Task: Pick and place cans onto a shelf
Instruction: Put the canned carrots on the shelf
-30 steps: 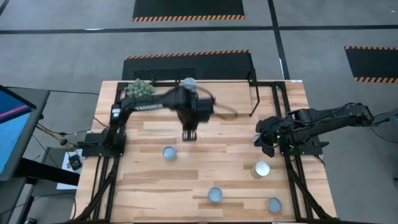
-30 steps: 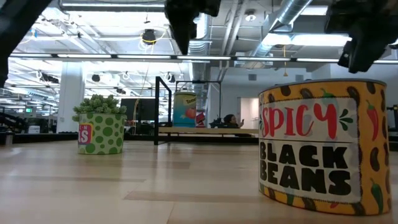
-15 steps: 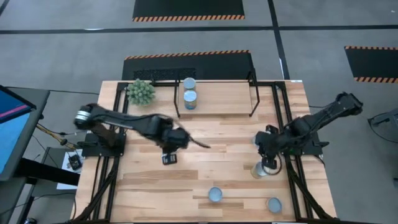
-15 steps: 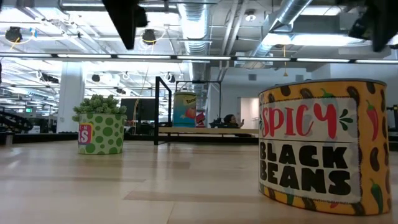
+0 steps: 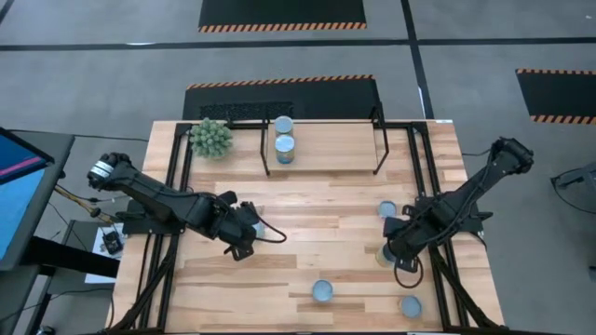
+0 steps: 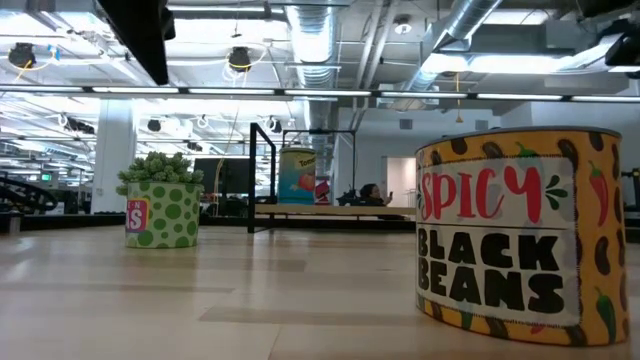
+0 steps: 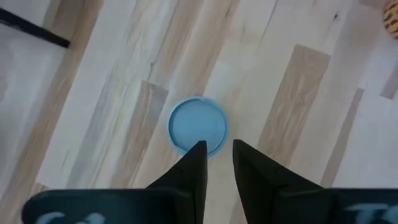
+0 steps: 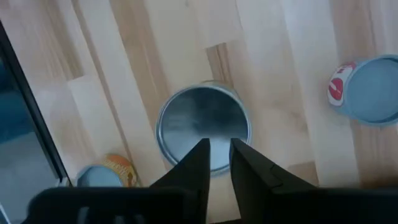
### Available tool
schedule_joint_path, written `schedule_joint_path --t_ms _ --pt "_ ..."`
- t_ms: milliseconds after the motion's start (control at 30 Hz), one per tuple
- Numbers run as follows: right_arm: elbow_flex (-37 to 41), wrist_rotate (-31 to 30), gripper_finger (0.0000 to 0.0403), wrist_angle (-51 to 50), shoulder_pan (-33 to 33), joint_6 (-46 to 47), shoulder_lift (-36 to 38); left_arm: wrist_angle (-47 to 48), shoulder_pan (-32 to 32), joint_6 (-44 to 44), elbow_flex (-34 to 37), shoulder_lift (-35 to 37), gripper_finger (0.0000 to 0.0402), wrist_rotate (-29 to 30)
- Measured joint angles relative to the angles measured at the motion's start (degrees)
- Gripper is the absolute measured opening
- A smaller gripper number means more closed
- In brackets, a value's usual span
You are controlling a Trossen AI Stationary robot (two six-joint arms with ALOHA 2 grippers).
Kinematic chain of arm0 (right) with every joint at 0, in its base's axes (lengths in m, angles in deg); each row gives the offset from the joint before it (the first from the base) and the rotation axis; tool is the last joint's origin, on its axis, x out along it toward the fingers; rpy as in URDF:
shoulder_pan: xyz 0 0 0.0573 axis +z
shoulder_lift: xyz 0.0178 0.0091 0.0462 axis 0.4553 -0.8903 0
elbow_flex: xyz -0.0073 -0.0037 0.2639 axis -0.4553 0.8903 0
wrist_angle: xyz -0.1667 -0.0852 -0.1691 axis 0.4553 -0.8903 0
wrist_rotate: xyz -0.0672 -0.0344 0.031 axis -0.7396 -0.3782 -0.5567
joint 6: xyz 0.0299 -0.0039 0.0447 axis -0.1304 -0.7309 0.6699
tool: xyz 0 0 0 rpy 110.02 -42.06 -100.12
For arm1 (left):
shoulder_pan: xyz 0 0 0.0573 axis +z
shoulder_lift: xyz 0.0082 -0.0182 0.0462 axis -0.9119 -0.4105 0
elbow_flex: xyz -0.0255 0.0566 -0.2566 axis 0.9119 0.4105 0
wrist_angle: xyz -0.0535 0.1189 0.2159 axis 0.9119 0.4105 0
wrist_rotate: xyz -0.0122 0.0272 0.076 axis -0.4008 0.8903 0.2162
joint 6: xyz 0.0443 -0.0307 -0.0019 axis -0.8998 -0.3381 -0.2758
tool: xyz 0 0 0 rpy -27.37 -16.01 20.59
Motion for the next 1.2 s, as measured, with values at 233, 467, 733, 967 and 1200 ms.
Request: schedule_joint_path --t_ms 233,467,733,967,1200 --pt "0.76 -2.38 0.0178 -0.96 -0.19 -0.66 -0.02 -0.24 -0.33 1.04 0.05 -0.40 0.0065 2.08" --pt "5.55 -0.60 0.0233 2.22 -1.22 -0.84 -0.07 -0.25 -0.32 1.44 0.05 -0.40 0.0065 2.87" --pt "8.33 -0.42 0.0209 3.10 -3.02 -0.61 0.09 -0.24 -0.31 1.48 0.05 -0.40 0.0065 3.12" --pt "8.46 0.01 0.0127 6.03 -4.80 -0.58 0.01 -0.24 -0.31 1.47 0.05 -0.40 0.0065 4.41" --pt "8.51 -0.64 0.0012 9.86 -7.83 0.89 -0.04 -0.24 -0.31 1.47 0.05 -0.40 0.0065 4.53"
